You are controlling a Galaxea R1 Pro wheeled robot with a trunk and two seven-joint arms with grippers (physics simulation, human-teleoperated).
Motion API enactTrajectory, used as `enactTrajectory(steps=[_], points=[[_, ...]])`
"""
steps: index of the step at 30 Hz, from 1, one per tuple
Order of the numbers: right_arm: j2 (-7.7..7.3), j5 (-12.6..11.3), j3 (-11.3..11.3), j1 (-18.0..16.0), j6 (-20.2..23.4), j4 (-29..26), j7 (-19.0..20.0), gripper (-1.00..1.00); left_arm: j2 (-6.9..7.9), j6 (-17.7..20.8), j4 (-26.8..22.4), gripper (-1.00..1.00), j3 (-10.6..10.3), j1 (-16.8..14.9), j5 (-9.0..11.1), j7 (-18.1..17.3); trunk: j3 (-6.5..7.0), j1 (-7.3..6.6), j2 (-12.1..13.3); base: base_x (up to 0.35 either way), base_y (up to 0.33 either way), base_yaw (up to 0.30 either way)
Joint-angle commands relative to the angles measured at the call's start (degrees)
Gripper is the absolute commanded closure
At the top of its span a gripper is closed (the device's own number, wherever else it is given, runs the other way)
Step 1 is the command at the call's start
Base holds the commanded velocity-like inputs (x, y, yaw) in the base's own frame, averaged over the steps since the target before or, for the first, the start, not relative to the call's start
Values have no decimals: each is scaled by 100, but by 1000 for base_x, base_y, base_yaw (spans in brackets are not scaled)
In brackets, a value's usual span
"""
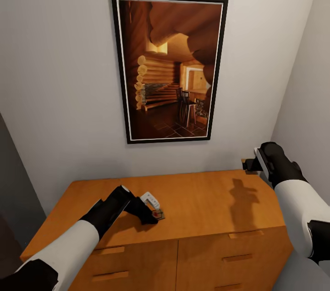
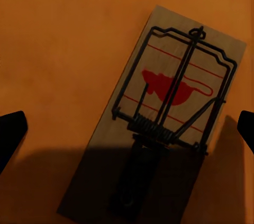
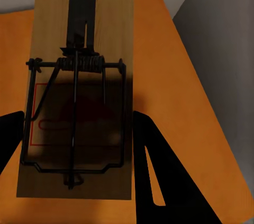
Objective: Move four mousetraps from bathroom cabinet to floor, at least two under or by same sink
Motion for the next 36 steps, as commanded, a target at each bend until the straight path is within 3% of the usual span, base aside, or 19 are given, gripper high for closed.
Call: enactTrajectory(steps=[1, 7, 8, 15, 24, 29, 33, 36], points=[[2, 24, -12, -4, 21, -5, 21, 100, -4, 25, 49, -100, 1, -5, -58, -36, -11, 2, -4, 0, 0, 0], [2, 24, -12, -4, 22, -5, 21, 100, -99, -7, 390, -100, 1, -121, -61, -28, -11, 2, -4, 0, 0, 0], [2, 24, -12, -4, 22, -5, 21, 100, -112, -25, 420, 100, 1, -129, -61, -25, -11, 2, -4, 0, 0, 0], [2, 24, -17, -4, 22, -5, 21, 100, -178, -144, 587, 100, 1, -160, -55, 225, -11, 2, -4, 0, 0, 0], [2, 24, -14, -4, 22, -5, 21, 100, -204, -166, 601, 100, 1, -162, -47, 256, -11, 2, -4, 0, 0, 0], [2, 16, -12, -4, 22, -5, 21, 100, -200, -116, 357, 100, 1, -186, -32, 251, -11, 2, -4, 0, 0, 0], [2, 17, -12, -4, 22, -5, 41, 100, -195, 330, -109, 100, 139, -446, -9, 217, -11, 2, -4, 0, 0, 0], [2, 23, -16, -4, 32, -5, 72, 100, -193, 1069, -595, 100, 593, -634, -6, 190, -11, 2, -4, 0, 0, 0]])
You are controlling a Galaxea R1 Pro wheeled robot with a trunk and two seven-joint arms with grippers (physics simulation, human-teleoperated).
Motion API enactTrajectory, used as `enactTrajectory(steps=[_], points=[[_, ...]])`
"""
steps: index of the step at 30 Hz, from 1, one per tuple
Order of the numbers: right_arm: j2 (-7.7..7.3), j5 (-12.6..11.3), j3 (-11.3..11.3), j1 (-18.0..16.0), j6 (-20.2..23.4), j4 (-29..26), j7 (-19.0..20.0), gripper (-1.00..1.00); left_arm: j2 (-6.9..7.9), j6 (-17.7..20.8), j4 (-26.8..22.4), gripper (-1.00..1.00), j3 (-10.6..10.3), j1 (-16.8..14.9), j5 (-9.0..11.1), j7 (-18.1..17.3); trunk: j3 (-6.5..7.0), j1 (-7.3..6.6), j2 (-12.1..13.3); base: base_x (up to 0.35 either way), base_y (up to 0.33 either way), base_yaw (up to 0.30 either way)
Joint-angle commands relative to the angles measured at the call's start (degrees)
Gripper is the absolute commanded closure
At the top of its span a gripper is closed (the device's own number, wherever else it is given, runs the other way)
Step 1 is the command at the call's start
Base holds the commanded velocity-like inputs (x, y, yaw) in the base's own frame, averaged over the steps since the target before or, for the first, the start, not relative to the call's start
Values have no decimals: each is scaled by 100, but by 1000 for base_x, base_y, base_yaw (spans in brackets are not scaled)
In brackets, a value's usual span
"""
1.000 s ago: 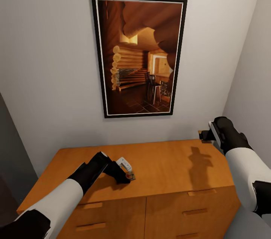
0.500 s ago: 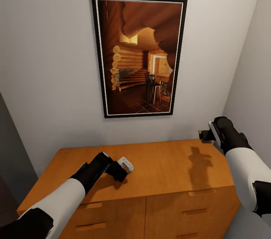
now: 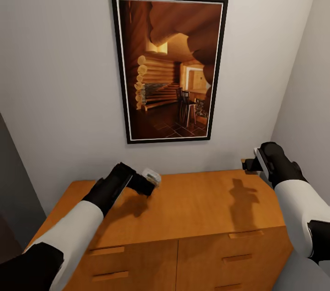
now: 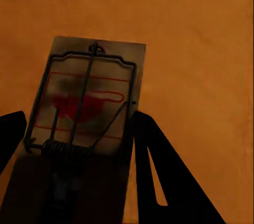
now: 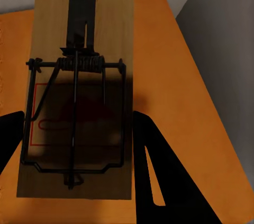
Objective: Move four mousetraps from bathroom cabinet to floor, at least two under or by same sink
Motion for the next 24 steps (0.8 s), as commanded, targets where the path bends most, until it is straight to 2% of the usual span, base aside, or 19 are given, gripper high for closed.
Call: enactTrajectory(steps=[1, 4, 9, 17, 22, 24], points=[[2, 30, -14, -5, 24, -5, 30, 100, 0, 181, -194, 100, 122, -28, -82, -66, -10, 1, -6, 0, 0, 0], [2, 27, -10, -5, 27, -5, 35, 100, 7, 491, -561, 100, 278, -51, -84, -66, -10, 1, -6, 0, 0, 0], [8, 24, -8, -5, 28, -5, 36, 100, 18, 850, -821, 100, 345, -61, -92, -39, -10, 1, -6, 0, 0, 0], [11, 31, -8, -5, 29, -5, 37, 100, 8, 1212, -1287, 100, 363, -64, -107, -26, -10, 1, -6, 0, 0, 0], [31, 23, -10, -5, 29, -5, 37, 100, -4, 1305, -1462, 100, 380, -63, -115, -19, -10, 1, -6, 0, 0, 0], [70, 9, -16, -5, 18, -10, 37, 100, -7, 1316, -1486, 100, 536, -65, -112, -12, -10, 1, -6, 0, 0, 0]])
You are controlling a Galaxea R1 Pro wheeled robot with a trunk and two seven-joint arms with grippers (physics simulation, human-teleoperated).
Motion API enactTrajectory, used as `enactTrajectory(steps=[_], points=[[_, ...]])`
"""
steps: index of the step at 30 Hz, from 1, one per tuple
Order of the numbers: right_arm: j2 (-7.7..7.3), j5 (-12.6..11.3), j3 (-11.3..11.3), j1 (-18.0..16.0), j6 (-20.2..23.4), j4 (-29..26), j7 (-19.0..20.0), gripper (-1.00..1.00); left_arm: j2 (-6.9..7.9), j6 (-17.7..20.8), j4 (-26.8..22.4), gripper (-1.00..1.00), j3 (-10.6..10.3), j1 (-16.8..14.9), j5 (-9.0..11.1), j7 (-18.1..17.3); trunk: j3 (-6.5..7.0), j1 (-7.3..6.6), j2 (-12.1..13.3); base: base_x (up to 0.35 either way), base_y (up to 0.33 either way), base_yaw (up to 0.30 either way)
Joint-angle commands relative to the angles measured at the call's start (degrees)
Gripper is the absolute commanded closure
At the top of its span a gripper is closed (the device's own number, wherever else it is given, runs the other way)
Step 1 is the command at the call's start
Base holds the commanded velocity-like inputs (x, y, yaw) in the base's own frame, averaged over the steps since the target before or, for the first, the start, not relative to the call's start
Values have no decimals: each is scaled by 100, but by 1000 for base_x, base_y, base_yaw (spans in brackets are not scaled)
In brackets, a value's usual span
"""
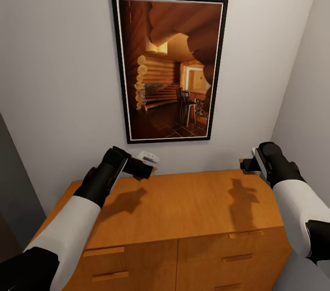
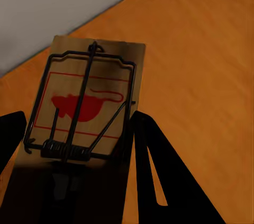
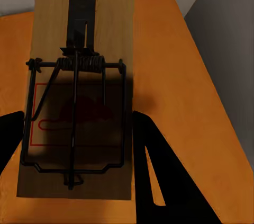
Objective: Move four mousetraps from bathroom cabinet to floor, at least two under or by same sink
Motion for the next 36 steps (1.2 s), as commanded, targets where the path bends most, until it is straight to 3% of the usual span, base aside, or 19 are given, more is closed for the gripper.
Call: enactTrajectory(steps=[1, 5, 9, 13, 19, 36], points=[[10, 37, -15, -5, 20, -6, 27, 100, -3, 9, -11, 100, 86, -6, -68, -65, -9, 1, -7, 0, 0, 0], [108, 23, -22, -5, 15, -22, 20, 100, -13, 18, -31, 100, 906, -3, -86, 103, -9, 1, -7, 0, 0, 0], [190, 14, -26, -5, 14, -20, 24, 100, -11, 28, -27, 100, 1412, -6, -91, 509, -9, 1, -7, 0, 0, 0], [201, 7, -30, -5, 14, -19, 116, 100, -9, 32, -18, 100, 1774, -7, -93, 751, -9, 1, -7, 0, 0, 0], [169, 11, -24, -4, 26, -19, 267, 100, -2, 33, -6, 100, 1897, -8, -93, 823, -9, 1, -7, 0, 0, 0], [205, 37, -20, -2, 15, -17, 277, 100, 27, 41, 27, 100, 1899, -5, -118, 837, -9, 1, -7, -44, 0, 0]])
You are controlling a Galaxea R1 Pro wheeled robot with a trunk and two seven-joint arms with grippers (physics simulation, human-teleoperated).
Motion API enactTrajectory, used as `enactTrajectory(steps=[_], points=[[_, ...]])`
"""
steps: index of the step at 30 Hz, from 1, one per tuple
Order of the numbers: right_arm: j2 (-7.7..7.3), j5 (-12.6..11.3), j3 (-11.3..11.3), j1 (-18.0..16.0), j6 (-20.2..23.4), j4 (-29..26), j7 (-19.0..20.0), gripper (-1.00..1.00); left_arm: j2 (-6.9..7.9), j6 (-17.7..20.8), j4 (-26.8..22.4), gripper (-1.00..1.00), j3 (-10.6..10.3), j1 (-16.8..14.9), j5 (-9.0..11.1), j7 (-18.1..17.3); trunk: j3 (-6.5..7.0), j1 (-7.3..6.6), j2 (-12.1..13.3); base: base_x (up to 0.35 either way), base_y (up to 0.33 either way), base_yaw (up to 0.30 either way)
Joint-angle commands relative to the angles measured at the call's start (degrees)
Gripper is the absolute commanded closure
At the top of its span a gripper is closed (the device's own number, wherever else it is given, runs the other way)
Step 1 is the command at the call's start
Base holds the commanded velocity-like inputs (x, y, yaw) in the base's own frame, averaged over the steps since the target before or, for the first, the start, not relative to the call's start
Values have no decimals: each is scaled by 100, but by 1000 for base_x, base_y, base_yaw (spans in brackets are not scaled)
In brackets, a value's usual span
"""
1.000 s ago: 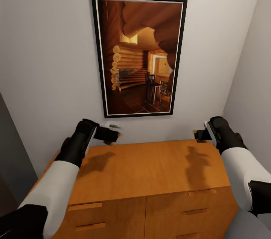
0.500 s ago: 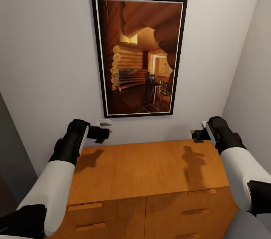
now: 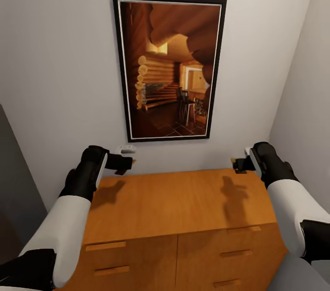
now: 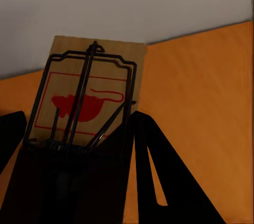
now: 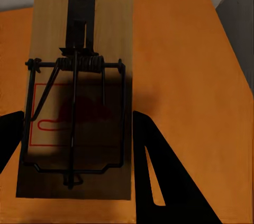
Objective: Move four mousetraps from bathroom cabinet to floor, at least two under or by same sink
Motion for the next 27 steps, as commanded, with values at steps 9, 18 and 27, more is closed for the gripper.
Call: enactTrajectory(steps=[9, 18, 27], points=[[17, 44, -14, -5, 23, 1, 30, 100, -15, 13, 64, 100, 20, -6, -94, -71, -9, -2, -7, -327, 0, 0], [26, 14, -11, 0, 38, 1, 40, 100, -19, 13, 116, 100, 19, -4, -131, -70, -9, -2, -7, -343, 0, 0], [29, 14, -10, 1, 38, 1, 45, 100, -32, 11, 268, 100, 19, -3, -138, -69, -9, -2, -7, -344, 0, 0]])
